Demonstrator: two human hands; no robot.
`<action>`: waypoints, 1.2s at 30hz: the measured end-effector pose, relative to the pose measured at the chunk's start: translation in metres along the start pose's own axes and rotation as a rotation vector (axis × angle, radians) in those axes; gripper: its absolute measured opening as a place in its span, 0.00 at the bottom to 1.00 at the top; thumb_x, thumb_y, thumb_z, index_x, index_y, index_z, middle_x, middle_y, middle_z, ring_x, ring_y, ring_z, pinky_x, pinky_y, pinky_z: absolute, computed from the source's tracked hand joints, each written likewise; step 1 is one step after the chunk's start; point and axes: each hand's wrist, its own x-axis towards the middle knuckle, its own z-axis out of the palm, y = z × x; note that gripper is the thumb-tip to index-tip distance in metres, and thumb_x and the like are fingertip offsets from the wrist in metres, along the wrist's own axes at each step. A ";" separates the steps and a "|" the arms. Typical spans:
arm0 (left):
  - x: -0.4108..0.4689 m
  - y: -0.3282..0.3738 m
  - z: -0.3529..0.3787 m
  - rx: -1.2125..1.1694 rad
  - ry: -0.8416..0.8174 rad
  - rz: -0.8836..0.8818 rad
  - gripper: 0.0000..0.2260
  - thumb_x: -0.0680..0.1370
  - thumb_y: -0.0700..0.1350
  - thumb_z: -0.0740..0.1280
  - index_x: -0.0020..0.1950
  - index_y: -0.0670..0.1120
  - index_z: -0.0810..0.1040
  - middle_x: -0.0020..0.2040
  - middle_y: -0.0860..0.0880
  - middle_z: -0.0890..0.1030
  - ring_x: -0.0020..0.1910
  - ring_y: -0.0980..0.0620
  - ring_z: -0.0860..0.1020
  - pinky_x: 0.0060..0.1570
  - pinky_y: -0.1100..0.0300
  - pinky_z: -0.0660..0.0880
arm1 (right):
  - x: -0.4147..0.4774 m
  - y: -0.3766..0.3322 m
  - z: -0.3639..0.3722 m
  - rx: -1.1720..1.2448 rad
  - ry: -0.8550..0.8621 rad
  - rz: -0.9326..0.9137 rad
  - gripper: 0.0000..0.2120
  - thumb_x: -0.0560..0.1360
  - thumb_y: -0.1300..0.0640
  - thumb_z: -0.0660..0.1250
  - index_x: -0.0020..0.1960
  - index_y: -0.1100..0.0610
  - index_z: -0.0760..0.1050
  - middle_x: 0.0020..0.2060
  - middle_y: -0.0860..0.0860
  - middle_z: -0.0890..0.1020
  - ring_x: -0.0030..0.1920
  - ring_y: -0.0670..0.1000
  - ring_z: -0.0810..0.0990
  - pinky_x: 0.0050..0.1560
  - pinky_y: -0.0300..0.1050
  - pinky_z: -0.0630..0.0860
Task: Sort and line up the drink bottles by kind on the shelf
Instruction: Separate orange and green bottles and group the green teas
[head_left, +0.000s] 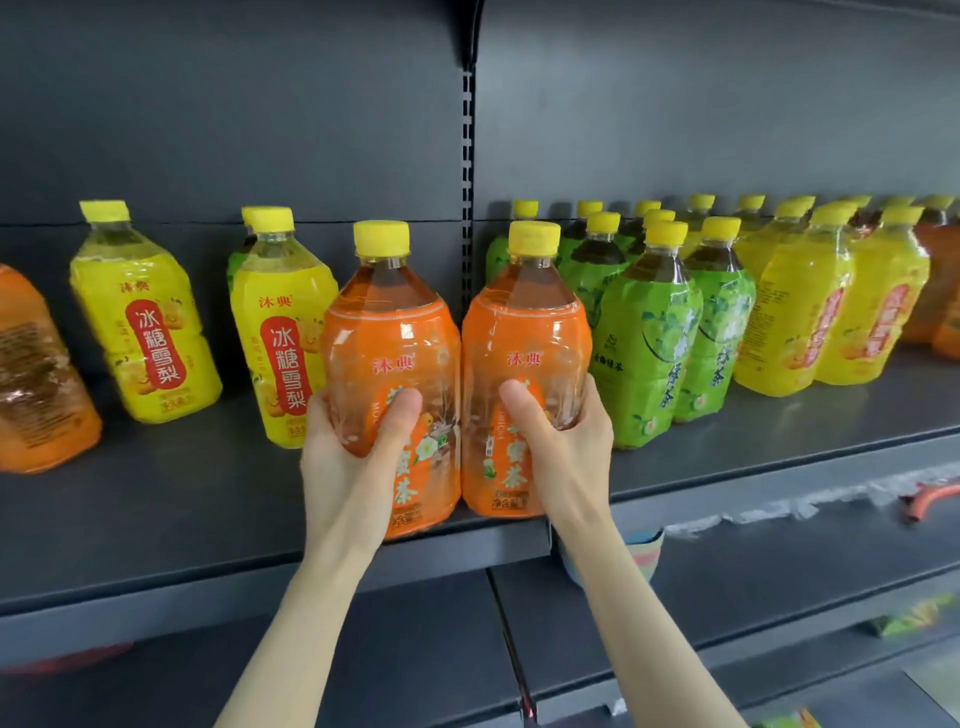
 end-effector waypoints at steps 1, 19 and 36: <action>-0.005 0.001 -0.001 0.000 0.006 0.010 0.31 0.64 0.66 0.71 0.63 0.57 0.69 0.53 0.60 0.79 0.50 0.62 0.80 0.39 0.70 0.76 | -0.006 -0.003 -0.003 0.001 0.006 -0.002 0.32 0.57 0.36 0.74 0.57 0.48 0.75 0.48 0.45 0.84 0.48 0.45 0.84 0.51 0.49 0.82; -0.211 0.043 0.203 -0.104 -0.235 -0.080 0.24 0.61 0.67 0.69 0.52 0.58 0.76 0.45 0.60 0.83 0.44 0.61 0.81 0.44 0.60 0.76 | -0.082 -0.072 -0.307 -0.163 0.240 0.022 0.26 0.56 0.33 0.70 0.47 0.48 0.79 0.38 0.42 0.85 0.39 0.43 0.84 0.35 0.35 0.77; -0.243 0.027 0.480 -0.160 -0.481 -0.055 0.27 0.61 0.70 0.65 0.54 0.58 0.76 0.46 0.62 0.83 0.44 0.62 0.81 0.44 0.60 0.76 | 0.026 -0.059 -0.549 -0.209 0.448 -0.005 0.26 0.57 0.32 0.70 0.45 0.49 0.79 0.39 0.46 0.85 0.40 0.48 0.84 0.42 0.47 0.81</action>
